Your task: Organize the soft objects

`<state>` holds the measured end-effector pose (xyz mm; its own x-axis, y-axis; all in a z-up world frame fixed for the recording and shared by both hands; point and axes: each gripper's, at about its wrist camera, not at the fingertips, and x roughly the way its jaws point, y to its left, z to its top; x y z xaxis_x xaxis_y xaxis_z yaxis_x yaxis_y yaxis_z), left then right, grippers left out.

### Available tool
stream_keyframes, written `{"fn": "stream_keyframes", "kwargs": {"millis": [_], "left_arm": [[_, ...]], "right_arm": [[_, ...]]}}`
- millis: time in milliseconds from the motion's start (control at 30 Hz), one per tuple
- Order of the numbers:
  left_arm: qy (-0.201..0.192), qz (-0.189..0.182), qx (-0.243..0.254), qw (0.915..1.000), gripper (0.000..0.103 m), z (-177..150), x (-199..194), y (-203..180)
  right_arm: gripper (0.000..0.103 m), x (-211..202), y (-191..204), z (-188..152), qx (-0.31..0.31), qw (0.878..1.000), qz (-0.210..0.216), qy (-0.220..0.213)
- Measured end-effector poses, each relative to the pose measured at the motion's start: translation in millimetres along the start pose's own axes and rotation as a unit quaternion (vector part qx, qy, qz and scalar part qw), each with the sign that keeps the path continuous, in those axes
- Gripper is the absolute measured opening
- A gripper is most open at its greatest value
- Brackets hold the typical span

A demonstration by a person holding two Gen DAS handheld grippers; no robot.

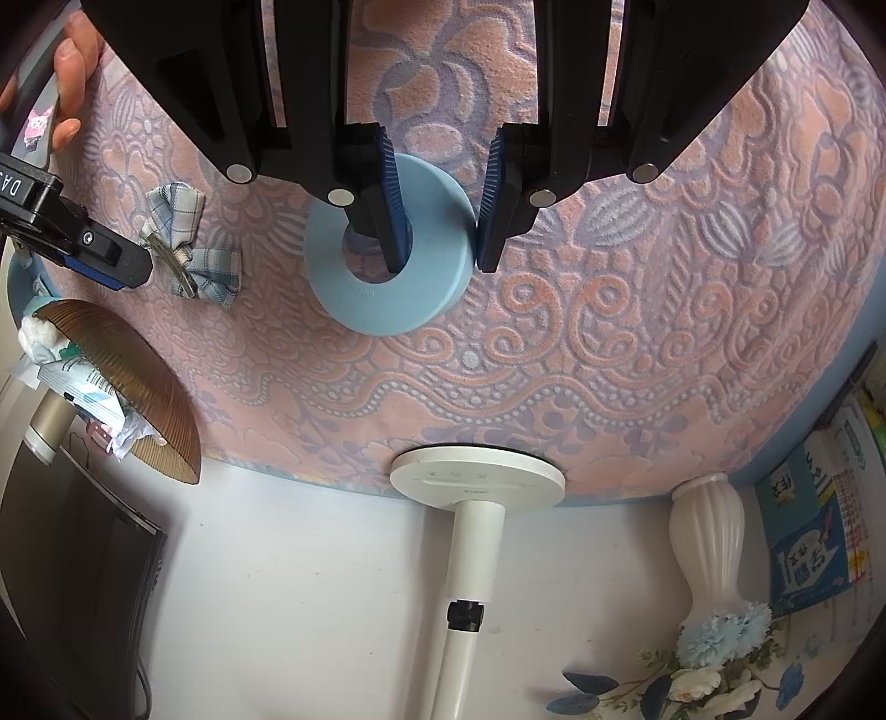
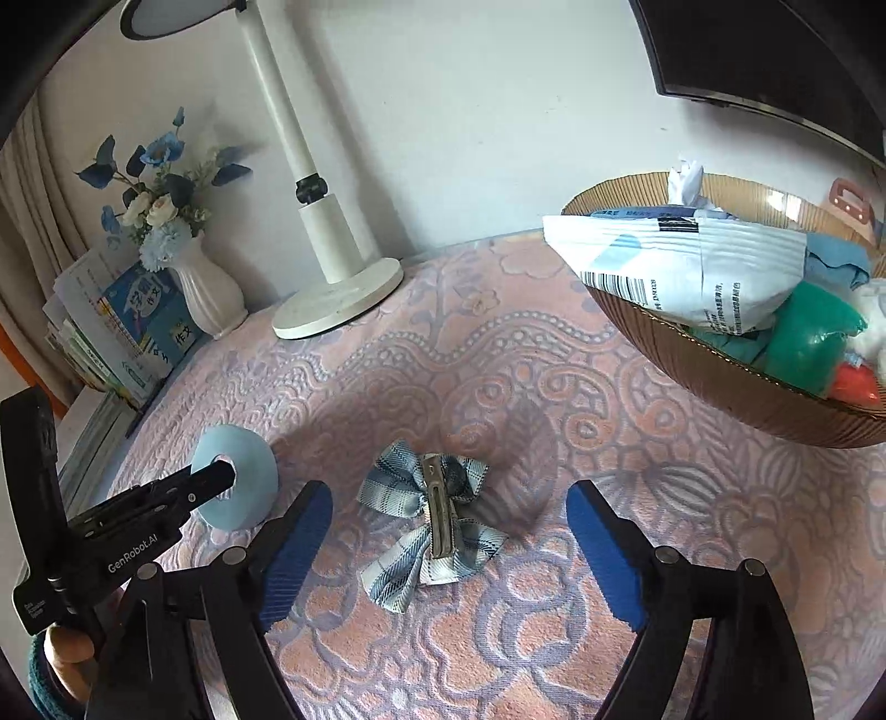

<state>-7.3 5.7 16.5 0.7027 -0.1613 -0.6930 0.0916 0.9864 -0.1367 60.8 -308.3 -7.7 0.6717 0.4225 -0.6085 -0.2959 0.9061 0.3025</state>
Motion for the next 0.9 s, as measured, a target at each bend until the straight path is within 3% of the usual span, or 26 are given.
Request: {"fn": "stream_keyframes", "kwargs": {"millis": [467, 633, 767, 900], "left_arm": [[0.002, 0.002, -0.008, 1.0, 0.024, 0.1, -0.2, -0.8], [0.005, 0.002, -0.01, 0.9999, 0.024, 0.2, 0.3, -1.3], [0.005, 0.003, -0.011, 0.9999, 0.024, 0.3, 0.5, -1.6], [0.005, 0.003, -0.011, 0.9999, 0.024, 0.3, 0.6, -1.6]], "right_arm": [[0.089, -4.8, -20.2, 1.3, 0.057, 0.998, 0.01, -0.007], [0.089, -4.0, -35.5, 2.3, 0.094, 0.995, 0.04, -0.003], [0.089, -6.6, -21.7, 2.1, 0.058, 0.998, 0.026, -0.008], [0.088, 9.6, 15.6, -2.0, -0.03, 0.998, -0.044, 0.019]]}}
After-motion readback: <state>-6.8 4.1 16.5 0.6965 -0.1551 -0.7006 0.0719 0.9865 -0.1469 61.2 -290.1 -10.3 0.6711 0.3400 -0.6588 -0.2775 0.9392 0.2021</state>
